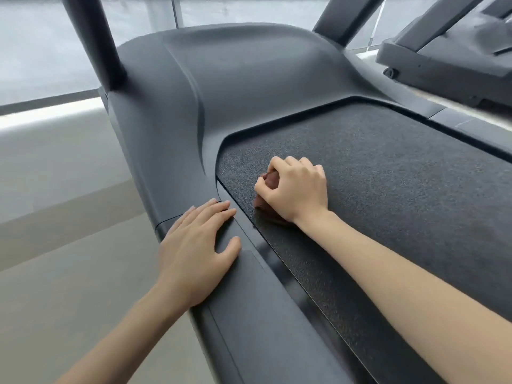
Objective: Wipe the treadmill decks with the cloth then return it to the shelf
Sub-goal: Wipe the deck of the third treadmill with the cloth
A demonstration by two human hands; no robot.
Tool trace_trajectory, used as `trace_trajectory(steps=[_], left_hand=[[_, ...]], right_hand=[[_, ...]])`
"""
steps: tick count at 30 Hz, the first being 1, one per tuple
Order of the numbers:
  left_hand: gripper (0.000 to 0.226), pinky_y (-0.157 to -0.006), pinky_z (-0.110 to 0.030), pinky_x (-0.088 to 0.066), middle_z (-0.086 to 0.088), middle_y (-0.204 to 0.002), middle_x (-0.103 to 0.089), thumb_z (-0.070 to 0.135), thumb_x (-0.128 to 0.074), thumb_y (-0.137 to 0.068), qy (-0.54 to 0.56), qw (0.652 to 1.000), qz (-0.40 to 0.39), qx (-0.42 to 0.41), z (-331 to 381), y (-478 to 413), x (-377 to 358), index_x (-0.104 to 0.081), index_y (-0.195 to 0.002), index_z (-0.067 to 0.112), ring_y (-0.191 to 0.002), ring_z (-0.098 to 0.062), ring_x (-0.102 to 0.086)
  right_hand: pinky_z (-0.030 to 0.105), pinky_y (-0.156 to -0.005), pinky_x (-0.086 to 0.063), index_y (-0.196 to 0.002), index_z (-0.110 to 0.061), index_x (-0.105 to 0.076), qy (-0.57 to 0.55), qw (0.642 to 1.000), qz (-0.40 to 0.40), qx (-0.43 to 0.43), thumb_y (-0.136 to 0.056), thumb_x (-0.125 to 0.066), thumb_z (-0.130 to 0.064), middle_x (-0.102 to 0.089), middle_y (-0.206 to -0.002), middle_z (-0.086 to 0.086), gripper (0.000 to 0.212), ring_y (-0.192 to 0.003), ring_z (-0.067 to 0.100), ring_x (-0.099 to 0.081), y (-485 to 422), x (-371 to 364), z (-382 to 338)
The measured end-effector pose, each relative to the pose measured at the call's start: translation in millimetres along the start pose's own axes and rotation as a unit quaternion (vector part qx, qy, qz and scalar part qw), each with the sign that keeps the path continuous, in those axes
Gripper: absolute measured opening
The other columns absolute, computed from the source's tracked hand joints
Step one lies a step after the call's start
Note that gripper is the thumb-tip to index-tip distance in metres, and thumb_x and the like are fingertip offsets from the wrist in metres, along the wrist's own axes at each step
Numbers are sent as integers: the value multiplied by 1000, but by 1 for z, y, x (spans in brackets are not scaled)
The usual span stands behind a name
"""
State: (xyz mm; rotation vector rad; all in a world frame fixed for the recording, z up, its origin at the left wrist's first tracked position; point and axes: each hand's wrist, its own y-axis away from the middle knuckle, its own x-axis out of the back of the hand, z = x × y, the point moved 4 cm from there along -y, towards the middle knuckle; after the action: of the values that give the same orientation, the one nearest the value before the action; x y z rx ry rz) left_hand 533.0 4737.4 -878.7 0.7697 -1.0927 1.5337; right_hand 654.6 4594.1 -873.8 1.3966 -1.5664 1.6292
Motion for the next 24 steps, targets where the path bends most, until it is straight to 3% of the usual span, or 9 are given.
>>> trace_trajectory(steps=[8,14,19,24], left_hand=[[42,-115,-22,-9,18,-143,-39,36,-48,-90,-9,1000,1,-10,-4,-1,-3,-49,-131,31,-137,2,-23],[41,-115,-25,-11,14,-143,-41,34,-48,-90,-10,1000,-1,-16,-5,0,-4,-50,-131,29,-137,-2,-25],[41,-116,-27,-11,11,-145,-40,32,-47,-91,-20,999,-18,-22,-6,-1,-4,-49,-132,28,-138,-6,-26],[48,-117,-29,-5,15,-149,-31,50,-35,-91,-55,995,-72,-47,6,16,-6,-40,-137,35,-141,-2,-14]], right_hand=[[38,-81,-33,-94,-23,-58,-6,999,-15,-29,-82,-48,-54,-62,-99,2,35,-97,28,-51,13,9,2],[39,-75,-40,-82,-24,-60,-41,999,-12,1,-77,-43,-55,-59,-80,-5,35,-83,24,-54,131,77,19],[35,-71,-37,-77,-25,-60,-42,999,4,6,-75,-52,-48,-56,-78,-10,24,-75,21,-53,232,134,46],[35,-70,-37,-77,-24,-61,-33,999,1,19,-73,-55,-46,-56,-77,-9,23,-74,20,-53,267,153,63]])
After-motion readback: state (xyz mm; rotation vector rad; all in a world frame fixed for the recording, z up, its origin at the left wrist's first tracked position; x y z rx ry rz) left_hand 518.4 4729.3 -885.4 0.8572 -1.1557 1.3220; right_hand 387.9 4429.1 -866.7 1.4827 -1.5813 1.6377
